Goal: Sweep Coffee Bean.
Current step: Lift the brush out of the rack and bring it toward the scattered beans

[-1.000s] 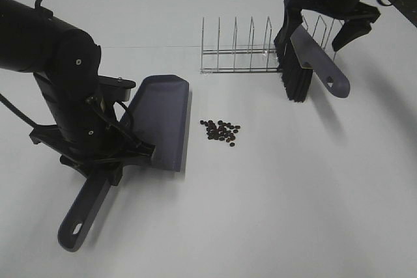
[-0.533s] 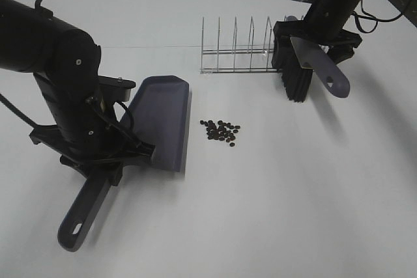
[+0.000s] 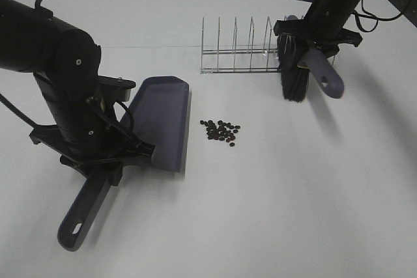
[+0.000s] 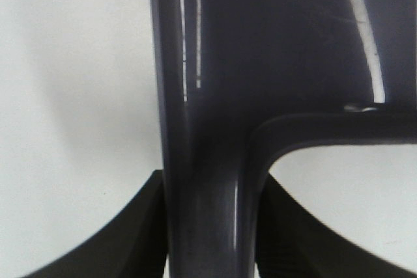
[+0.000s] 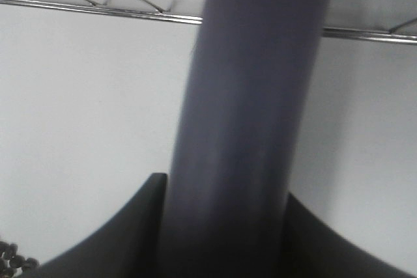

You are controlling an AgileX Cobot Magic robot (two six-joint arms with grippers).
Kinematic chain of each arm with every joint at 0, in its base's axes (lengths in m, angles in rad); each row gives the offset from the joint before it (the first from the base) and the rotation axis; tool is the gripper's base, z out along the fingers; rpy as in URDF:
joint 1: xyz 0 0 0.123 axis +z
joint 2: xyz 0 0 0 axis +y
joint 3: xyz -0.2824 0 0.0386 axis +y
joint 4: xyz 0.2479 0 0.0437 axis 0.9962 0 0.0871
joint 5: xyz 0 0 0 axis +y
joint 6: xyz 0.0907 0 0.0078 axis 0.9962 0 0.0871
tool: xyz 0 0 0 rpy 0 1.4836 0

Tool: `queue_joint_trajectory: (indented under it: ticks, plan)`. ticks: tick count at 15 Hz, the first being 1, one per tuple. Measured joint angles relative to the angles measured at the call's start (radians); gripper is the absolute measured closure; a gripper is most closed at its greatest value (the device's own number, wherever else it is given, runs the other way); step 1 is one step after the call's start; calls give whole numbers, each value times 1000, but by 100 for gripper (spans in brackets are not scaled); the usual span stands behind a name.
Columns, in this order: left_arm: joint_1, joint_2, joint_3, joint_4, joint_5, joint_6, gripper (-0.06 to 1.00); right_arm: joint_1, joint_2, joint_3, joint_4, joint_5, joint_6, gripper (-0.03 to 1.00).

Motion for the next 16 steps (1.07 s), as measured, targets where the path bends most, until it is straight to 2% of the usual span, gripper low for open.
queue_joint_trajectory:
  ticks: [8, 16]
  plan:
    - [0, 0, 0, -3, -7, -3, 63, -3, -32, 34, -17, 1, 34, 70]
    - [0, 0, 5, 7, 5, -2, 63, -3, -427, 417, 6, 3, 45, 70]
